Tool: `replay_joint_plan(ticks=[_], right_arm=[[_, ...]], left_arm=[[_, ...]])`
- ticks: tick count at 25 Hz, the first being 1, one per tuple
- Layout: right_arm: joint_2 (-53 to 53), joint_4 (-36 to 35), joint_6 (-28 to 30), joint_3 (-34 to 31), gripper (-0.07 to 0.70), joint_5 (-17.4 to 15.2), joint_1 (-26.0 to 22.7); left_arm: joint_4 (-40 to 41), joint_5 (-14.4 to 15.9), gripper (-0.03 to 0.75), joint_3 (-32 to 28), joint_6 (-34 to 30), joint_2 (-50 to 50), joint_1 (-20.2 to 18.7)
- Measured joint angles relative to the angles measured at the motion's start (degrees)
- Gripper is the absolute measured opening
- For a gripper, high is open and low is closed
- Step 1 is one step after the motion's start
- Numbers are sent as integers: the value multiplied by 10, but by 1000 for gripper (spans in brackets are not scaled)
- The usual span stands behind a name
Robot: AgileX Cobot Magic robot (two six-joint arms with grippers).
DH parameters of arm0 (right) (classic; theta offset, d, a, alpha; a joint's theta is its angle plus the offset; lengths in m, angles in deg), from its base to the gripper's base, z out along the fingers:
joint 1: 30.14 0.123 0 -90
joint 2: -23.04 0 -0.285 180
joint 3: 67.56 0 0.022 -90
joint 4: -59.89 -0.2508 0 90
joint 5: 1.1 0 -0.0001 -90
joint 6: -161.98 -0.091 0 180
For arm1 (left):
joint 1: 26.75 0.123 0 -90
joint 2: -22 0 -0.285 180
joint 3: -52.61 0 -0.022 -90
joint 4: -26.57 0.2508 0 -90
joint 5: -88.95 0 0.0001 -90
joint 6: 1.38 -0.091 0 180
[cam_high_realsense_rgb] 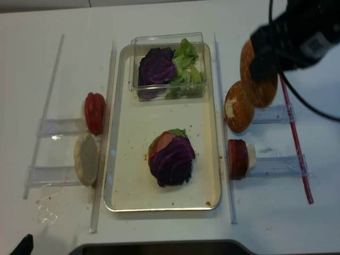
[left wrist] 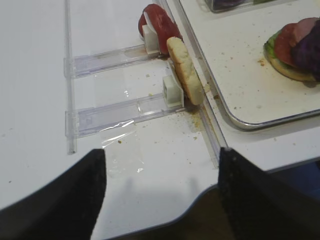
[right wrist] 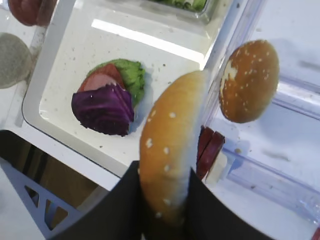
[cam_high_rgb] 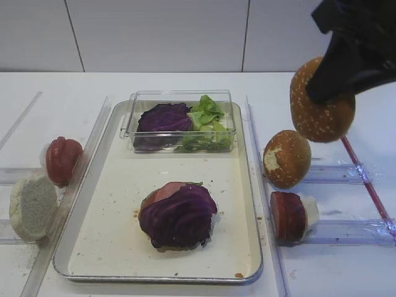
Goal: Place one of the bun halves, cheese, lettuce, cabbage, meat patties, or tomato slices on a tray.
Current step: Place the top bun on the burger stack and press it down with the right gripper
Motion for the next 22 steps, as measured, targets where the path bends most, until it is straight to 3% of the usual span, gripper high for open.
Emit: replay_joint_plan(ticks=[12,18,22], right_arm=[[-112,-12,13,-154,188,5,0],[-111,-86,73,-206,187,69,0],[-95,-138,116,-208,187,83,0]], left_arm=[[0,0,440,0,1,0,0],[0,0,440,0,1,0,0],[0,0,440,0,1,0,0]])
